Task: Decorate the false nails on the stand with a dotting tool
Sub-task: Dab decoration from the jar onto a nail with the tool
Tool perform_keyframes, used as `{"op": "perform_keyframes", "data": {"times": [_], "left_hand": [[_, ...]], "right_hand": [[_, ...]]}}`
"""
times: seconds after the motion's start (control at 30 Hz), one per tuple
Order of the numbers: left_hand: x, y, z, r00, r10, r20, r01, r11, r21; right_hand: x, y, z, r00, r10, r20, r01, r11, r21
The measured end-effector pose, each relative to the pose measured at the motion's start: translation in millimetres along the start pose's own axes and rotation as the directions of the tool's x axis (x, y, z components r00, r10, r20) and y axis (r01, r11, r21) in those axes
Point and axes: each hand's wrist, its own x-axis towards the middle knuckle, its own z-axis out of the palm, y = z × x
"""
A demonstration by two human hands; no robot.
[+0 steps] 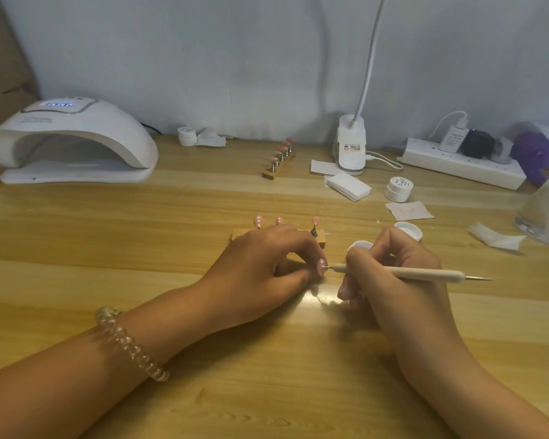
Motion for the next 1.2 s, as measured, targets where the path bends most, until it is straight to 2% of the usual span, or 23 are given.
{"op": "perform_keyframes", "data": {"times": [0.3,0.47,0.57,0.67,0.73,0.87,1.2], "left_hand": [[0,-1,0,1.000,-0.002,0.004,0.002,1.000,0.011],[0,-1,0,1.000,0.012,0.003,-0.012,1.000,-0.001],[1,-1,0,1.000,0.018,0.000,-0.018,1.000,0.006],[0,-1,0,0.999,0.025,-0.020,-0.025,1.000,-0.003],[0,-1,1,0.999,0.029,-0.029,-0.029,1.000,-0.003],[0,-1,1,0.999,0.041,-0.021,-0.041,0.999,0.011],[0,-2,1,0.999,0.049,-0.016,-0.049,0.999,0.003]], "right_hand": [[1,0,0,1.000,-0.029,0.002,0.029,0.999,0.031],[3,-1,-4,0.990,-0.063,-0.124,0.082,0.985,0.153],[11,0,-13,0.972,-0.099,-0.215,0.126,0.985,0.116],[21,5,-22,0.967,-0.022,-0.256,0.049,0.994,0.100],[26,11,-25,0.970,-0.007,-0.243,0.018,0.999,0.040],[29,17,-24,0.971,-0.074,-0.227,0.043,0.989,-0.139],[31,23,-25,0.969,-0.130,-0.208,0.078,0.968,-0.239]]}}
